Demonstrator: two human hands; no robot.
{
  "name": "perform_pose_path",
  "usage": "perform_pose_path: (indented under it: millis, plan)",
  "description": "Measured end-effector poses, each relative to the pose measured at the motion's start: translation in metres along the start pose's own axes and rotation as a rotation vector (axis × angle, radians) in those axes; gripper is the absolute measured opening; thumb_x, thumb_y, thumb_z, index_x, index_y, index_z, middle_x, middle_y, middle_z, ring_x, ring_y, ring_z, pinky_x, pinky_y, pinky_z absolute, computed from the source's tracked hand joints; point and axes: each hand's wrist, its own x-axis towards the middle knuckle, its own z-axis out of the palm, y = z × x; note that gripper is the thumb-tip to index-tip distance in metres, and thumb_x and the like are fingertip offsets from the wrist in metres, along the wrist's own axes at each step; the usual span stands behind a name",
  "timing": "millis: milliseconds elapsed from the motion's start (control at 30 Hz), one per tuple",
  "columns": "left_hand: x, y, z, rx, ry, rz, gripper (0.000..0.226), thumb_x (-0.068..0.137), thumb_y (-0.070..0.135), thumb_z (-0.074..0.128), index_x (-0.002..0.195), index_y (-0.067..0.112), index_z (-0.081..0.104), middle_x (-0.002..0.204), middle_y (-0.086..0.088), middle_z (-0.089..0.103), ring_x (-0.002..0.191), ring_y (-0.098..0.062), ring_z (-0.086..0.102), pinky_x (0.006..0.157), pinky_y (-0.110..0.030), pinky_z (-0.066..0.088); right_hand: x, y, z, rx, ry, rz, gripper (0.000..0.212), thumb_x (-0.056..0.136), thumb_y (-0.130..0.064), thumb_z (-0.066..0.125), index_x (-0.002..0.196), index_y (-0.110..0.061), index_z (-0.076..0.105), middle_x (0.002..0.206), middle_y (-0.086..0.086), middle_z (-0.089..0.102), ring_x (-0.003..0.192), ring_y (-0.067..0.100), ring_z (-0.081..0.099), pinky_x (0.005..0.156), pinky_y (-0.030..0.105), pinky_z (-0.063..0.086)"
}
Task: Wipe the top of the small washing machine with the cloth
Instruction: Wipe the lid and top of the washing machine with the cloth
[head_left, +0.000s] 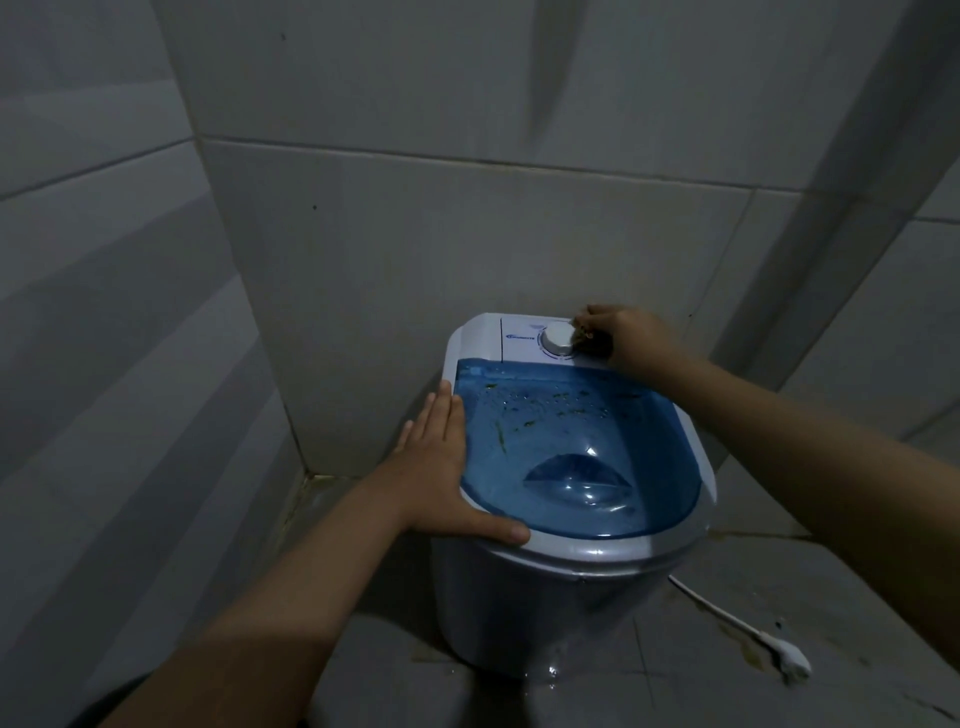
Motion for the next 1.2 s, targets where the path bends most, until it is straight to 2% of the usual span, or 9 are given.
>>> perform_pose_path:
  millis: [133, 300, 400, 500, 633, 700, 800, 933, 1200]
  plan:
    - [0.002, -0.001, 0.0, -0.001, -0.002, -0.009, 0.153, 0.042, 0.086, 0.059, 0.142, 0.012, -0.03, 0.148, -0.003, -0.042, 0.139, -0.019, -0.033, 0.114, -0.04, -0.013, -0.023, -0.001, -0.001, -0.05, -0.059, -0.053, 0.061, 0.076, 0.008, 0.059, 0.132, -0.014, 0.052, 0.14, 0.008, 0.052, 0.12, 0.034, 0.053, 0.097, 0.046, 0.047]
    - [-0.001, 0.002, -0.002, -0.005, 0.004, -0.009, 0.162, 0.026, 0.096, 0.045, 0.142, 0.012, -0.029, 0.149, -0.004, -0.04, 0.139, -0.019, -0.031, 0.113, -0.039, -0.013, -0.041, -0.009, -0.012, -0.041, -0.128, -0.066, 0.064, 0.075, 0.009, 0.057, 0.132, -0.02, 0.053, 0.143, 0.007, 0.05, 0.129, 0.028, 0.046, 0.105, 0.037, 0.039]
    - [-0.002, 0.003, -0.002, -0.015, 0.009, -0.011, 0.164, 0.021, 0.098, 0.041, 0.143, 0.011, -0.028, 0.15, -0.005, -0.039, 0.14, -0.02, -0.03, 0.114, -0.04, -0.012, -0.044, -0.01, -0.021, 0.002, -0.211, -0.037, 0.065, 0.072, 0.008, 0.055, 0.129, -0.023, 0.056, 0.132, 0.008, 0.059, 0.119, 0.029, 0.053, 0.098, 0.038, 0.048]
    - [-0.003, 0.003, -0.002, -0.011, 0.012, -0.011, 0.165, 0.021, 0.098, 0.04, 0.143, 0.011, -0.027, 0.151, -0.006, -0.038, 0.141, -0.021, -0.029, 0.114, -0.04, -0.012, -0.044, -0.018, -0.037, 0.112, -0.284, 0.022, 0.054, 0.075, 0.01, 0.053, 0.123, -0.014, 0.06, 0.119, 0.012, 0.065, 0.109, 0.029, 0.058, 0.088, 0.035, 0.048]
    - [-0.003, 0.002, -0.003, -0.012, 0.008, -0.005, 0.162, 0.026, 0.096, 0.045, 0.143, 0.011, -0.028, 0.151, -0.006, -0.038, 0.14, -0.021, -0.03, 0.114, -0.041, -0.012, -0.038, -0.057, -0.043, 0.304, -0.141, -0.043, 0.046, 0.079, 0.007, 0.057, 0.121, -0.011, 0.061, 0.112, 0.01, 0.068, 0.096, 0.016, 0.059, 0.082, 0.027, 0.047]
    - [-0.002, 0.003, -0.002, -0.008, 0.011, -0.01, 0.158, 0.034, 0.092, 0.054, 0.143, 0.011, -0.028, 0.151, -0.005, -0.038, 0.141, -0.021, -0.029, 0.114, -0.041, -0.011, -0.03, -0.079, -0.036, 0.318, -0.07, -0.1, 0.05, 0.079, 0.008, 0.055, 0.124, -0.012, 0.059, 0.119, 0.01, 0.067, 0.103, 0.02, 0.062, 0.087, 0.027, 0.048]
    - [-0.001, 0.002, -0.001, 0.0, 0.012, -0.016, 0.149, 0.047, 0.083, 0.062, 0.143, 0.011, -0.027, 0.152, -0.004, -0.036, 0.141, -0.021, -0.029, 0.116, -0.043, -0.011, -0.003, -0.107, -0.017, 0.2, -0.067, -0.127, 0.053, 0.078, 0.007, 0.052, 0.127, -0.01, 0.056, 0.127, 0.014, 0.062, 0.117, 0.03, 0.057, 0.096, 0.036, 0.047]
    - [-0.001, 0.003, -0.002, 0.009, 0.002, -0.029, 0.148, 0.05, 0.08, 0.065, 0.144, 0.009, -0.025, 0.153, -0.005, -0.033, 0.141, -0.02, -0.029, 0.118, -0.045, -0.009, 0.021, -0.12, 0.017, -0.055, -0.101, -0.11, 0.039, 0.082, 0.001, 0.056, 0.119, -0.008, 0.056, 0.127, 0.015, 0.057, 0.114, 0.034, 0.057, 0.086, 0.041, 0.05]
    - [0.002, 0.0, -0.001, 0.009, 0.006, -0.018, 0.149, 0.048, 0.081, 0.064, 0.143, 0.012, -0.029, 0.151, -0.005, -0.038, 0.14, -0.02, -0.031, 0.117, -0.043, -0.01, -0.019, -0.112, 0.016, -0.056, -0.088, -0.224, 0.046, 0.081, 0.003, 0.053, 0.125, -0.011, 0.056, 0.125, 0.013, 0.062, 0.111, 0.032, 0.058, 0.087, 0.04, 0.05]
